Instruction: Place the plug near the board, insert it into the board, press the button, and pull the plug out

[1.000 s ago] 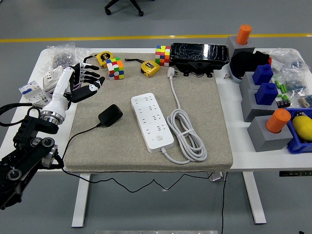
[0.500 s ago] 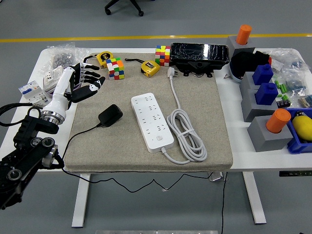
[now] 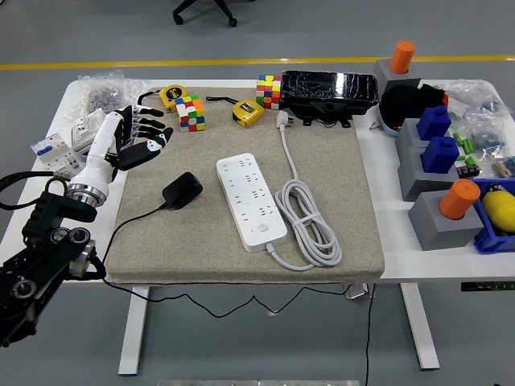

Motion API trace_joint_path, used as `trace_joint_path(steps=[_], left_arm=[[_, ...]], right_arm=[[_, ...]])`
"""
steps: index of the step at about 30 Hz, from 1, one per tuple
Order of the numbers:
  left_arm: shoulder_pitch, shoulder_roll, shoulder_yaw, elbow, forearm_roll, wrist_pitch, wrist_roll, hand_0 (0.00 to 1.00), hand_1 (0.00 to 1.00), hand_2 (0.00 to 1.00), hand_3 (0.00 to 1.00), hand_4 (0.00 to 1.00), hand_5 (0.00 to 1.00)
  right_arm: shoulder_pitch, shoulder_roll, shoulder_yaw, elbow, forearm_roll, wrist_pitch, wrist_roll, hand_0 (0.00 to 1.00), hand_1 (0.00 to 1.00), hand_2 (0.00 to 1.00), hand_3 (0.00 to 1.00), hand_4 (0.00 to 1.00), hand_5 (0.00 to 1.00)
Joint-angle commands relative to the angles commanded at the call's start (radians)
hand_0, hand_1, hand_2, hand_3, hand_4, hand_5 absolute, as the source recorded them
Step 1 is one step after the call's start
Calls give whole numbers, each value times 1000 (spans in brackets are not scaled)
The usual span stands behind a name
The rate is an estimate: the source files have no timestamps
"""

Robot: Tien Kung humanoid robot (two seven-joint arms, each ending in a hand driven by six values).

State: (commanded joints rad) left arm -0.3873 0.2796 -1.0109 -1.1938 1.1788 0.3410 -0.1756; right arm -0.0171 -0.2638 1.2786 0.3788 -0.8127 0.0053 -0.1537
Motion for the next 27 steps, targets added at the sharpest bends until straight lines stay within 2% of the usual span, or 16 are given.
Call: trace_joint_path(steps=[27], left_arm=[[-1,-4,0,1,0,0,2,498,517,527,583,754,194]], right_arm=[[-1,0,0,-1,1,0,0,576,637,629,554,896,425]])
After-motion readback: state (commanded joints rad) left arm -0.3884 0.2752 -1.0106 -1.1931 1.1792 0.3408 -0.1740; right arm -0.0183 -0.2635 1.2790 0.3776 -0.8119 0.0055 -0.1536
